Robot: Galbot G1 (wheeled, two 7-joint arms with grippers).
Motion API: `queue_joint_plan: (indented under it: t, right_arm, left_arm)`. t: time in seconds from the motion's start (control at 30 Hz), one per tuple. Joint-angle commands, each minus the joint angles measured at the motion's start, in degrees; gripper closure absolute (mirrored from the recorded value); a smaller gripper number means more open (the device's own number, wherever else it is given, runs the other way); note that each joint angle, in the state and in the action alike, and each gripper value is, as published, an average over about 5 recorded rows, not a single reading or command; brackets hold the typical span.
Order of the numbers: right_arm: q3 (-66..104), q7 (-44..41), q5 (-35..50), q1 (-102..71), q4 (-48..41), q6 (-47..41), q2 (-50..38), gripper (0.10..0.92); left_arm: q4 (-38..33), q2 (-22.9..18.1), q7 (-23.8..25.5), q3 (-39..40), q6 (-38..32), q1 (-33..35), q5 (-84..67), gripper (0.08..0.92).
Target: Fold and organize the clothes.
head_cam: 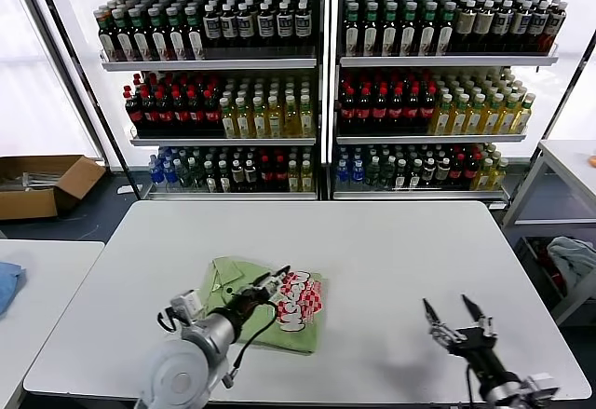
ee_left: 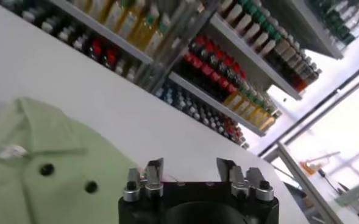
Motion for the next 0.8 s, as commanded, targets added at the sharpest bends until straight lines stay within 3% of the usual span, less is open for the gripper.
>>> queue_joint_plan:
  t: [0.03, 0.23, 0.57, 0.8]
  right_arm:
    - [-32.29, 7.05, -2.22, 20.28, -6.71, -11.65, 0.19, 0.203]
    - [-42.67, 9.98, 0.59, 29.81, -12.41, -17.48, -0.23, 0.203]
    - [-45.01, 11.52, 5.39, 33.09, -14.28, -21.09, -2.27, 0.215]
    - [-41.08, 8.75, 0.63, 31.62, -11.48, -21.69, -4.78, 0.389]
  left_arm:
    - [-5.17, 5.48, 5.97, -16.54, -0.17, 5.52, -0.67, 0.369]
    - [-7.55, 2.1, 6.61, -15.7, -0.15, 7.86, 3.89, 0.21]
    - [-8.09, 0.75, 6.33, -16.73, -0.11, 8.27, 4.31, 0.177]
    - [-7.71, 0.42, 6.07, -16.5, -0.15, 7.83, 4.37, 0.177]
